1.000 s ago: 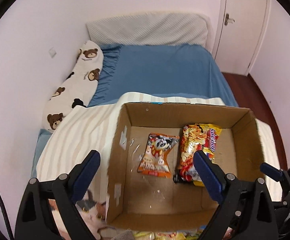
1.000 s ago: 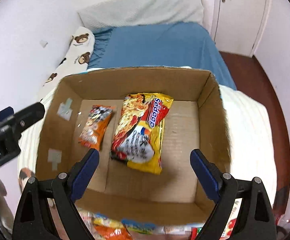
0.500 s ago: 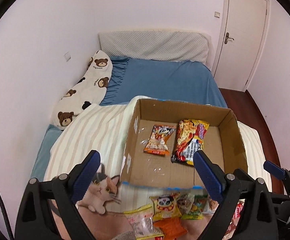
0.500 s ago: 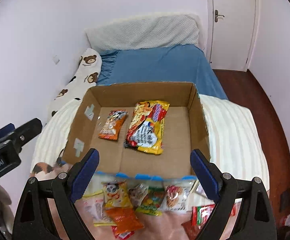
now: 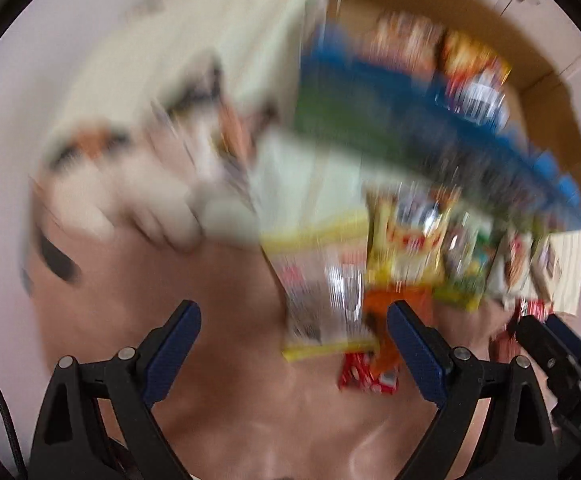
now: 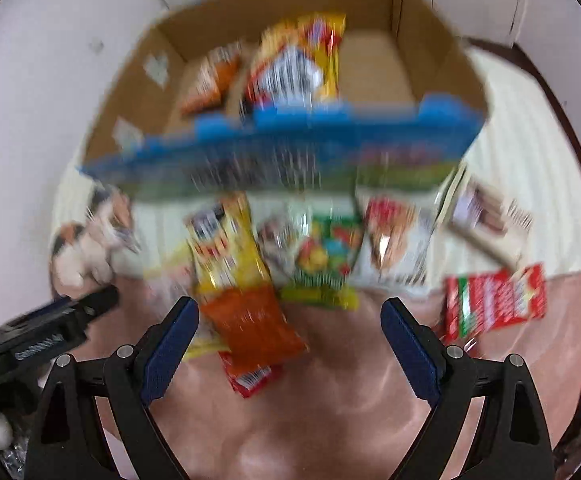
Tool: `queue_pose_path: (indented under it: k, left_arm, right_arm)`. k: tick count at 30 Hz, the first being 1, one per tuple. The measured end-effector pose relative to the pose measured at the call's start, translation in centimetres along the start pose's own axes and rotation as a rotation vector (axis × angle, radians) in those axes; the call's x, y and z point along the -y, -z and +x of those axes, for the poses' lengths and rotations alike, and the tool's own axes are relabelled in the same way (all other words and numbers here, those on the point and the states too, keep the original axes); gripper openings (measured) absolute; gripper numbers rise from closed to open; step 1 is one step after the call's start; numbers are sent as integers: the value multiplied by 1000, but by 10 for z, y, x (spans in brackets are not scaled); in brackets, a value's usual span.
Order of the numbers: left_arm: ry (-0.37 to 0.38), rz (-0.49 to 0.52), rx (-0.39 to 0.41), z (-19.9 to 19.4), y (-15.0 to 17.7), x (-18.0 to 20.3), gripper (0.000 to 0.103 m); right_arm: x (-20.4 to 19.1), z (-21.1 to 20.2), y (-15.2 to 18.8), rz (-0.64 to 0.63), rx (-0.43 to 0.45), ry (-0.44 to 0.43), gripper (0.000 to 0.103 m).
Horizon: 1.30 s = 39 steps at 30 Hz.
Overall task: Organize snacks
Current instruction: 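Grasp the clear bread bag with the left tool while the right tool grasps the orange packet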
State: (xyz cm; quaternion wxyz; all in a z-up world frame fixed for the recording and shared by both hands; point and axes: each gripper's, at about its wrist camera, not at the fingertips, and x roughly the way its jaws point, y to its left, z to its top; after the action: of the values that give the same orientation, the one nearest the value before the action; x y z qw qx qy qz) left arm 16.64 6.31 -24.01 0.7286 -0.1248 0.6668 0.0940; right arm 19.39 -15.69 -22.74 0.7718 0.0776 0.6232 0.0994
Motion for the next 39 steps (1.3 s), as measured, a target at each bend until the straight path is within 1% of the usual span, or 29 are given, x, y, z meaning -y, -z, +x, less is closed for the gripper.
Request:
queue_pose_path:
  k: [1,2,6,7,8,9,10,11,13,14,17,19,20,22,24,26,27,28,30,31,32,33,35,37,39]
  left_arm:
    - [27,-19,-37,14,2,-2,95]
    - [69,-43,-79,32,3,-3,95]
    - [139,-93,-179,79,1,-5,95]
    - [166,-101,-186,86,1,-5,95]
    - [190,-106,-184,90,0,-6,92]
    - [202,-116,-172,93,0,-8,88]
    - [213,-120,-162,93,-1,-10,74]
    - [225,-123,-149,93,-1,-13,58]
    - [241,-108,-144,91,0,-20,50]
    - [240,-88,-140,89,2,-23,48]
    - [184,-15,-123,82,9,-30,48]
    - [131,37,-108,78,13,-30,48]
    - [108,68,-102,78,16,-28,50]
    - [90,96,-102,81,14,-21,50]
    - [73,103,-105,88,16,-16,53]
    - [65,113,-112,96,15,-9,59]
    - [57,125,-114,100,16,-5,61]
    - [50,133,-111,102,16,-5,62]
    - [28,160,-94,104,19,-1,62]
    - [29,170,-80,102,20,3,59]
    - [29,177,-68,101,20,5,47]
    - [33,182,-60,98,22,7,47]
    - [49,177,-57,96,25,9,43]
    - [64,168,-58,89,27,3,42]
    - [74,162,-62,86,31,6,41]
  right_arm:
    - [1,13,6,2,-26,-5,95]
    - [1,21,10,0,-43,-10,95]
    - [-6,50,23,-45,-86,-17,95]
    - [-8,55,23,-54,-94,-19,95]
    - [-10,59,23,-62,-100,-21,95]
    - [-13,65,23,-72,-108,-26,95]
    - [-16,71,23,-81,-120,-29,95]
    - [-19,76,23,-88,-128,-28,95]
    - [-25,88,22,-105,-153,-41,95]
    - [-28,95,21,-110,-169,-39,95]
    - [-36,115,21,-111,-211,-48,95]
    - [-40,131,21,-102,-250,-50,95]
    - [-43,137,21,-93,-263,-49,95]
    - [-47,147,22,-85,-273,-44,95]
    - [-48,153,23,-61,-266,-30,93]
    - [-45,154,25,-31,-257,-25,87]
    - [-43,152,24,-18,-250,-25,84]
    - [-41,150,25,-8,-241,-25,78]
    - [-38,145,27,-4,-229,-23,74]
    - [-36,142,28,3,-223,-29,73]
    - [-34,139,30,9,-222,-33,72]
    - [-34,136,33,14,-220,-33,71]
    - [-33,132,37,22,-214,-36,70]
    - [-35,126,42,23,-208,-33,68]
    - [-39,120,48,22,-202,-40,66]
